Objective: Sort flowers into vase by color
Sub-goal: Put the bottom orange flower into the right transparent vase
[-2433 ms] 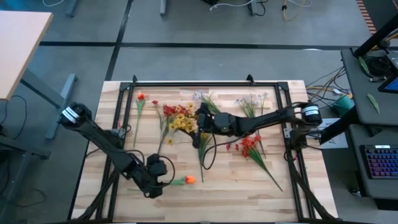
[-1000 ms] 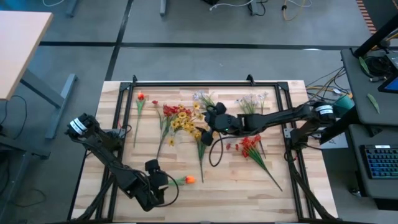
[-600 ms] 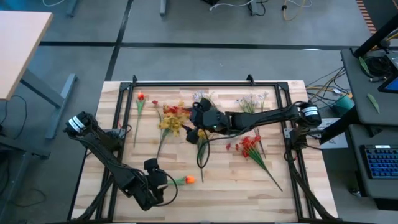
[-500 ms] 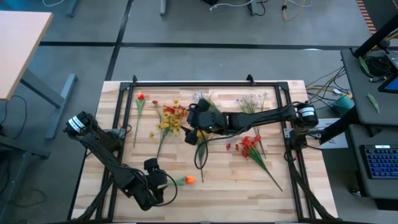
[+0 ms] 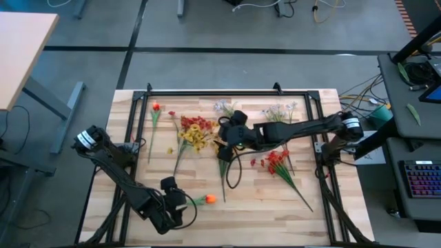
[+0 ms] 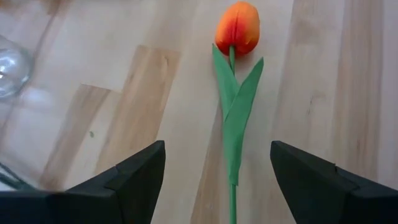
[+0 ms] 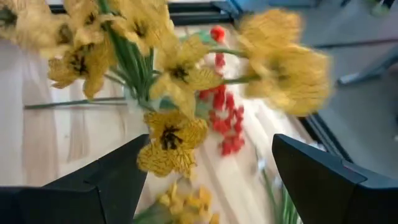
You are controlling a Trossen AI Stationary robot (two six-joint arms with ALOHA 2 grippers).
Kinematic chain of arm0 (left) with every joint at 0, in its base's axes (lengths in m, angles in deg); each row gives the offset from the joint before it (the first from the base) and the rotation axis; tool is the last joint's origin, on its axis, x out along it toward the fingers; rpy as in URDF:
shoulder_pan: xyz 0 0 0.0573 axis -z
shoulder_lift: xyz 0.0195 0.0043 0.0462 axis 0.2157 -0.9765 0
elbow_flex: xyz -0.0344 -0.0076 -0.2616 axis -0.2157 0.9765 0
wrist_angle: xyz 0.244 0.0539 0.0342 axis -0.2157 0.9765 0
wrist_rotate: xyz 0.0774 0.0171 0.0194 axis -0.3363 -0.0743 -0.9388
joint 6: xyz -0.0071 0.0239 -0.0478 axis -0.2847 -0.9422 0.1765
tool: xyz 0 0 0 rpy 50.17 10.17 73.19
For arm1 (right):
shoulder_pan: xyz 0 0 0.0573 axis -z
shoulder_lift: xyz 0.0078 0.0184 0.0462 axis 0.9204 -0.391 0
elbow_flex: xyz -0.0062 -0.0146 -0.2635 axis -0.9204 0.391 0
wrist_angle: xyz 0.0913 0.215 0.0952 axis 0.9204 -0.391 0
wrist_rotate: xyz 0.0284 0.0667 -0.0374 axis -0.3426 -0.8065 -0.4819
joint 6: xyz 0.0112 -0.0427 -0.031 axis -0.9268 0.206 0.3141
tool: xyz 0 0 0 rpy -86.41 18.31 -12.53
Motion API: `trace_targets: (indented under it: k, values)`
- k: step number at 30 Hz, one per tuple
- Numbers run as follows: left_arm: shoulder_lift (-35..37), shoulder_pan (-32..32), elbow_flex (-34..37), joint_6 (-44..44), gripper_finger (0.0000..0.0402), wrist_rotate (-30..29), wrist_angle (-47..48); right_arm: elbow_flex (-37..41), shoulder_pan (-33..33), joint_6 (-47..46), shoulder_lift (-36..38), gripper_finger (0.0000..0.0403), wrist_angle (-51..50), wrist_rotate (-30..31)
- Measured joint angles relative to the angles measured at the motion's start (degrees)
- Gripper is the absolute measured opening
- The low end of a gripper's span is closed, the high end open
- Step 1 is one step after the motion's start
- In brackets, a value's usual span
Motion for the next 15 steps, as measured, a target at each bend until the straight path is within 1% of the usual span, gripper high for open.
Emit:
trace_targets:
  k: [5,8,11,13,15]
  values:
    - [-4.3,0.3,0.1,0.0,0.0272,0.3,-3.1,0.0,-2.2,-4.0,1.8,0.0326,-7.3,0.0]
    - [-6.9,0.6,0.1,0.3,0.0260,0.5,-4.1,0.0,-3.7,-5.4,2.9,0.0326,-9.2,0.0]
    - [-8.9,0.7,0.0,1.7,0.0233,1.2,-4.2,0.0,-5.4,-6.3,3.9,0.0326,-10.1,0.0]
    - [-9.7,0.7,-0.2,2.3,0.0207,1.6,-4.7,0.0,-6.7,-7.0,4.4,0.0326,-10.7,0.0]
    - [-9.9,0.9,-0.2,2.7,0.0172,1.8,-5.0,0.0,-8.1,-7.6,4.9,0.0326,-10.9,0.0]
